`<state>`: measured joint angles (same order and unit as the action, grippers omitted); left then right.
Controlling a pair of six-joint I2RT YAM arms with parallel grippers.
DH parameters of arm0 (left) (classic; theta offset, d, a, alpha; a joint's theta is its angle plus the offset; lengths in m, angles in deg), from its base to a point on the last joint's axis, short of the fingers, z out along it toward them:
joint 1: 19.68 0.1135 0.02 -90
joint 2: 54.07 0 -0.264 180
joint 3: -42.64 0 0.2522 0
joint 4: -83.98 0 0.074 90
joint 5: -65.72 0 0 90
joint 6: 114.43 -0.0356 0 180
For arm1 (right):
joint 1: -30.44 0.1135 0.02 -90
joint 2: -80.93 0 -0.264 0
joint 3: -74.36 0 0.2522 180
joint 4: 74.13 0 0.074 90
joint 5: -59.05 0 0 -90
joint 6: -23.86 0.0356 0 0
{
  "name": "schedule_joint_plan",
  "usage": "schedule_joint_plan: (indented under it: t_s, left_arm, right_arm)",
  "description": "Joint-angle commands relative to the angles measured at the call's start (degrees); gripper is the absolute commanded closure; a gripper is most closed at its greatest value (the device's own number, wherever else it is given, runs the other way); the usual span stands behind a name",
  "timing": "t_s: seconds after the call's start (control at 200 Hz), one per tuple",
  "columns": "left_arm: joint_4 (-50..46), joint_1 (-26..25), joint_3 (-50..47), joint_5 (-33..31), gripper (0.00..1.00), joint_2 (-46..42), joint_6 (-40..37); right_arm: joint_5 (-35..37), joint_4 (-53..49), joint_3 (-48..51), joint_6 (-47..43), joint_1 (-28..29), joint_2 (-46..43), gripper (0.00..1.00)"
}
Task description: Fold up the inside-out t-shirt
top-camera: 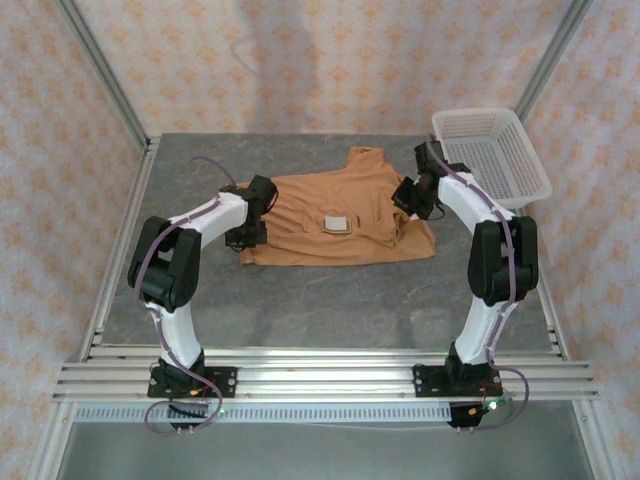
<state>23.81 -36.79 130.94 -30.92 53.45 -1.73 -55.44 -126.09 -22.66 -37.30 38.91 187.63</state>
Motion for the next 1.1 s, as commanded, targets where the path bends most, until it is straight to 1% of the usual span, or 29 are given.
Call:
schedule_joint_plan:
  t_s: [0.0,0.13,0.195,0.245,0.31,0.365,0.405,0.42,0.555,0.661,0.791,0.931,1.031,1.091]
  left_arm:
    - [-3.4,0.8,2.2,-3.6,1.00,-1.9,0.3]
    - [-4.2,1.6,3.6,-4.0,1.00,-5.4,0.1]
    - [-2.7,3.3,4.4,-1.2,1.00,-8.8,0.0]
    - [0.4,5.6,4.4,3.0,1.00,-12.7,0.2]
    - [6.3,10.1,4.0,12.0,1.00,-18.8,2.1]
    - [12.4,14.8,3.5,19.9,1.00,-23.8,5.3]
    - [16.5,18.1,3.8,24.7,1.00,-26.7,7.5]
    - [17.8,19.3,4.0,26.1,1.00,-27.8,9.6]
    - [25.0,28.9,9.1,36.5,1.00,-32.9,17.5]
    - [28.5,33.9,13.3,42.5,1.00,-35.1,21.8]
    - [26.4,35.8,19.9,46.7,1.00,-37.0,20.8]
    - [17.9,35.8,26.8,45.8,1.00,-40.1,16.4]
    - [12.5,35.8,29.7,44.9,1.00,-43.1,13.3]
    - [11.0,35.8,29.6,45.0,1.00,-45.6,12.1]
  right_arm:
    - [0.2,-2.1,-1.9,-0.9,-0.1,-0.3,1.00]
    - [0.4,-2.3,-2.4,-0.8,0.0,-0.6,1.00]
    - [0.7,-3.1,-3.8,-0.8,-0.1,-1.0,1.00]
    - [0.7,-4.2,-6.4,-0.9,-0.4,-1.4,1.00]
    - [0.1,-6.0,-11.2,-1.5,-0.8,-2.3,1.00]
    - [-0.2,-7.3,-15.9,-1.8,-1.3,-3.7,1.00]
    - [-0.2,-8.2,-19.6,-1.7,-1.8,-4.9,1.00]
    - [-0.3,-8.6,-20.7,-1.6,-2.0,-5.4,1.00]
    - [-1.8,-13.0,-33.3,-0.8,-4.3,-9.5,1.00]
    - [-3.3,-16.3,-42.0,-0.5,-5.4,-12.2,1.00]
    - [-5.6,-18.5,-48.7,0.0,-5.4,-15.6,1.00]
    - [-8.9,-20.5,-53.1,1.0,-5.4,-19.3,1.00]
    - [-12.3,-22.7,-52.9,1.8,-5.4,-23.0,1.00]
    - [-13.1,-23.1,-50.1,2.0,-5.4,-26.6,1.00]
